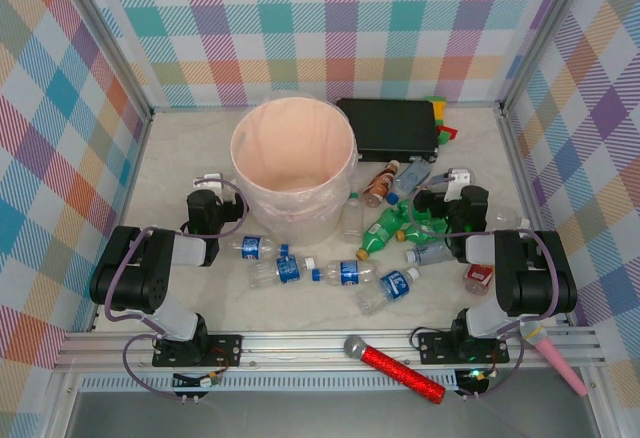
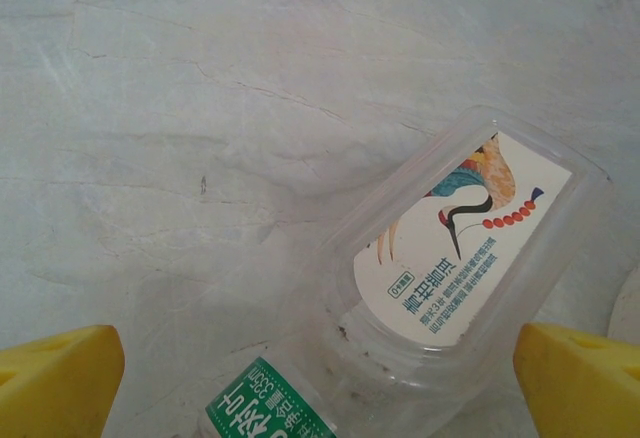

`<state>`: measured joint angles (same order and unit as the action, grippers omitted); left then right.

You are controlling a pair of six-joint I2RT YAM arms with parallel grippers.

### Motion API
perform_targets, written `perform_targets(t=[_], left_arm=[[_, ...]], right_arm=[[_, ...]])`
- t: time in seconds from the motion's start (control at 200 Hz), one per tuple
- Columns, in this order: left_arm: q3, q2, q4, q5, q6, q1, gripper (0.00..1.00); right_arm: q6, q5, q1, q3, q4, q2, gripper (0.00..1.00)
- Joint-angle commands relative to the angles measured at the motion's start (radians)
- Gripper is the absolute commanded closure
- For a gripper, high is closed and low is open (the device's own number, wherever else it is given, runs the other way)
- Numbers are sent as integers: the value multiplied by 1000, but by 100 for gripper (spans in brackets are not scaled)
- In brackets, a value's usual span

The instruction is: Put the plastic bottles in the bin

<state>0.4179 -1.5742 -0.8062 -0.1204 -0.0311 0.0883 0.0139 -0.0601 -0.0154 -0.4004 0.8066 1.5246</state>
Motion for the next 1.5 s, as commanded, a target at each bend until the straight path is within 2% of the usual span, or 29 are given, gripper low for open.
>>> perform_targets(t=[0.0, 0.085, 0.2, 0.3, 0.39, 0.515, 0.7, 0.855, 1.17, 1.495], left_arm=[[53, 80, 113, -4, 3, -13, 0], [137, 160, 312, -61, 28, -13, 0], [262, 245, 524, -140, 105, -14, 1], [402, 278, 747, -129, 178, -14, 0], [555, 266, 968, -151, 265, -14, 0], [676, 231, 1175, -113, 270, -15, 0], [640, 245, 1173, 9, 237, -19, 1], [622, 222, 1234, 50, 209, -19, 1], [645, 72, 1331, 128, 139, -21, 0], [671, -55, 1330, 160, 92, -20, 1]], right_arm=[[12, 39, 8, -3, 23, -6, 1], [20, 75, 13, 12, -17, -84, 1], [101, 141, 15, -57, -306, -247, 1], [168, 134, 14, -74, -414, -376, 1], [343, 150, 13, -103, -526, -498, 1], [585, 178, 12, -167, -756, -629, 1], [537, -86, 12, -186, -750, -664, 1], [538, -253, 22, -212, -770, -642, 1], [559, -272, 40, -242, -807, -613, 1], [575, -308, 48, -248, -803, -569, 1]])
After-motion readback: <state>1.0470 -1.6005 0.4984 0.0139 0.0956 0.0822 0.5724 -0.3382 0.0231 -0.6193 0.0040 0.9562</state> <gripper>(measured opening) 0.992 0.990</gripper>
